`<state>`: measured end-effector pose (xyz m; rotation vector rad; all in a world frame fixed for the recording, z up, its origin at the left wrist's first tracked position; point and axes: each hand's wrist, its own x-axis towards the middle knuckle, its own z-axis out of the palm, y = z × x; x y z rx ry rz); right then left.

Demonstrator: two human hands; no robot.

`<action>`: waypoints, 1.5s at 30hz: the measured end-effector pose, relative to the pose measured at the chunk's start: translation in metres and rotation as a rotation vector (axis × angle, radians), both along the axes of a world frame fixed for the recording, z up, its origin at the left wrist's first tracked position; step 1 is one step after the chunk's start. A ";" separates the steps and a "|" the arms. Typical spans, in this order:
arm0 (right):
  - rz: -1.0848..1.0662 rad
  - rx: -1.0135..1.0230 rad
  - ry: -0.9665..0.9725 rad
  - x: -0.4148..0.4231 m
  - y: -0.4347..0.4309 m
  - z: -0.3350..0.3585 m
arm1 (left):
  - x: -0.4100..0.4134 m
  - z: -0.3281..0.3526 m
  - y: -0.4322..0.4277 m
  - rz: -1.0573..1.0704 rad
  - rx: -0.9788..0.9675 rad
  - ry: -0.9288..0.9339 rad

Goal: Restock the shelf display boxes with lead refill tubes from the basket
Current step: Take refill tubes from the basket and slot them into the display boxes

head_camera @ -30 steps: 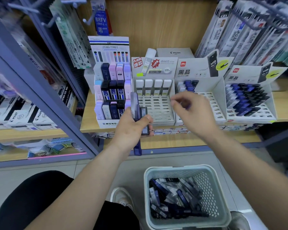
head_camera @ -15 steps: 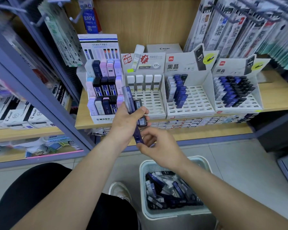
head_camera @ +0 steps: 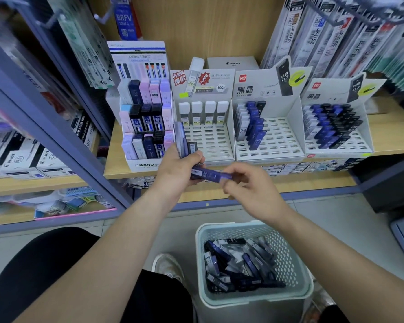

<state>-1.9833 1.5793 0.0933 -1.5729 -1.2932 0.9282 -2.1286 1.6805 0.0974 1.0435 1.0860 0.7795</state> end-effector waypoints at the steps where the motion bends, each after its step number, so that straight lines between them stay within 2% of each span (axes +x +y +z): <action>1: -0.026 0.000 0.050 0.003 0.001 0.002 | 0.000 -0.001 0.000 -0.005 0.008 0.021; 5: -0.130 0.016 0.306 0.010 0.009 0.015 | 0.004 -0.005 -0.010 -0.086 0.095 0.130; 8: -0.156 0.023 0.409 0.013 0.016 0.023 | 0.005 -0.007 -0.013 -0.144 0.094 0.156; 14: -0.120 0.090 0.260 0.017 0.027 0.022 | 0.004 -0.003 -0.016 -0.245 0.150 0.123; 21: -0.133 0.042 0.379 0.010 0.033 0.020 | 0.006 -0.002 -0.018 -0.312 0.197 0.122; 25: -0.132 0.043 0.296 0.011 0.032 0.019 | 0.005 -0.005 -0.019 -0.361 0.193 0.146; 31: -0.139 0.012 0.336 0.025 0.028 0.017 | 0.008 -0.006 -0.020 -0.380 0.222 0.214; 34: -0.140 0.036 0.286 0.033 0.024 0.015 | 0.012 -0.005 -0.022 -0.399 0.230 0.229; 45: -0.302 0.026 0.195 0.083 0.000 0.018 | 0.035 -0.007 -0.029 -0.507 0.205 0.278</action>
